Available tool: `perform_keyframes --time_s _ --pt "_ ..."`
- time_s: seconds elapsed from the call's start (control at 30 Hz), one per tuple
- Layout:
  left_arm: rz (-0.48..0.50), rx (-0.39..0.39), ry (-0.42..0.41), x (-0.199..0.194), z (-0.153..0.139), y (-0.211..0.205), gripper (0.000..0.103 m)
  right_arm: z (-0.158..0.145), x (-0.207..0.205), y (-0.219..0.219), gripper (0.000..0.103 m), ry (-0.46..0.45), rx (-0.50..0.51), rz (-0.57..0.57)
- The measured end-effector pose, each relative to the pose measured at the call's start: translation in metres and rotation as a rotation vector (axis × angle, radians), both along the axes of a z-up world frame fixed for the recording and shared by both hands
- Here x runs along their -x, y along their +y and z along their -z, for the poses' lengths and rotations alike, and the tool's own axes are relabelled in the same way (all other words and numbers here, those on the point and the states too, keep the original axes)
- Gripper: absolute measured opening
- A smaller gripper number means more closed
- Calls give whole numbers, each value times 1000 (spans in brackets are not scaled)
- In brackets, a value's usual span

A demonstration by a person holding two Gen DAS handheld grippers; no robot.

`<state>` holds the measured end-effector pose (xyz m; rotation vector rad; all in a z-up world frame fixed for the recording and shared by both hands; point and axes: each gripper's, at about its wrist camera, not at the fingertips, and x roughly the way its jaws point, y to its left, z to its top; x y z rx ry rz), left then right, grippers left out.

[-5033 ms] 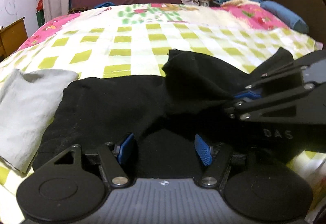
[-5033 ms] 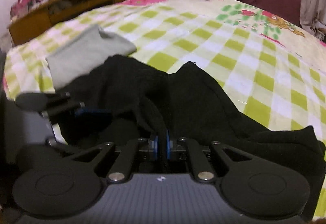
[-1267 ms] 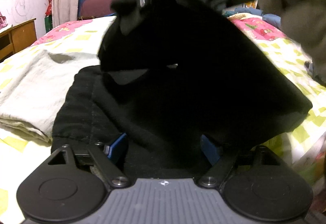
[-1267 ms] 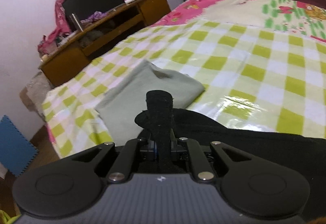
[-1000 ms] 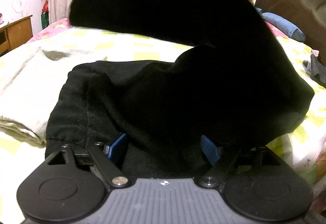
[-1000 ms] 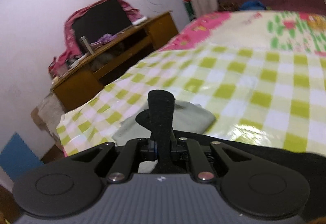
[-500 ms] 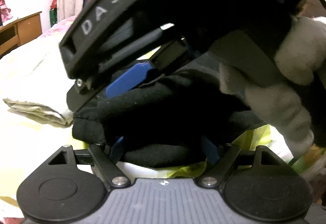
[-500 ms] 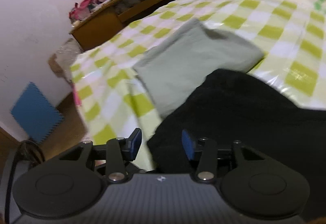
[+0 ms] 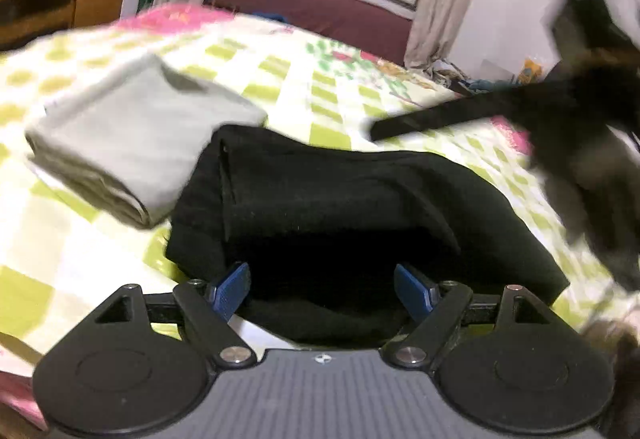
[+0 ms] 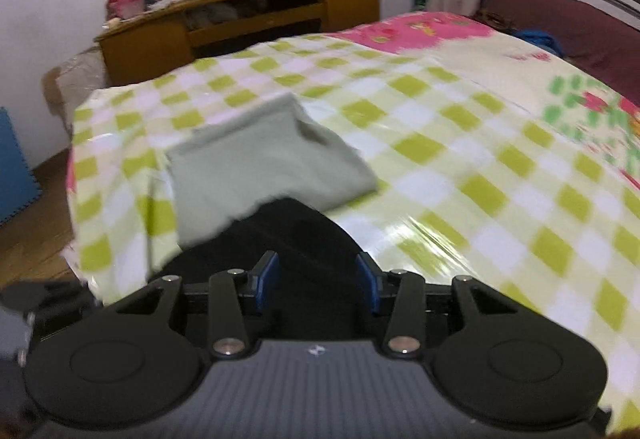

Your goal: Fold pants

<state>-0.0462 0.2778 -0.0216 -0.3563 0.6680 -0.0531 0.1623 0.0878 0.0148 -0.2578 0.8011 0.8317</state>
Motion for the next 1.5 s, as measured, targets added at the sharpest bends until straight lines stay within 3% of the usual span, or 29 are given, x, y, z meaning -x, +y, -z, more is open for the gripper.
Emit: perform_keyframes --time_s 0.23,0.33,0.47,0.57,0.6,0.7,0.8,0.93,1.03,1.13,1.2,1.3,1.5 --pt "-73 134 48 -17 4 5 91 18 54 -48 43 -33 78 -29" --pt "-88 176 48 -22 0 3 91 26 73 -60 43 -117 149 -27" --pt "-94 146 59 -28 -4 -6 92 38 79 -72 44 -118 161 -11" --pt "-158 140 69 -42 0 -6 92 54 76 -73 45 -47 151 2" --pt "-185 118 69 -44 1 -7 91 59 75 -72 45 -14 139 4" --pt "-232 -3 115 -55 8 -12 63 62 82 -75 45 26 111 -9" --pt "-244 -37 159 -54 10 -9 53 55 82 -98 41 109 37 10" --pt "-258 -115 192 -46 2 -10 45 32 65 -164 43 123 -114 246" --pt "-264 -173 208 -42 -6 -19 45 35 47 -224 43 146 -181 461" --pt "-276 -276 222 -40 -15 -31 45 47 41 -253 45 162 -213 538" --pt "-291 -323 224 -38 -23 -36 46 58 36 -267 45 223 -282 581" --pt "-328 -404 221 -34 -35 -38 47 73 27 -286 49 329 -411 608" --pt "-276 -411 129 -42 -53 -51 52 86 8 -301 54 505 -570 546"
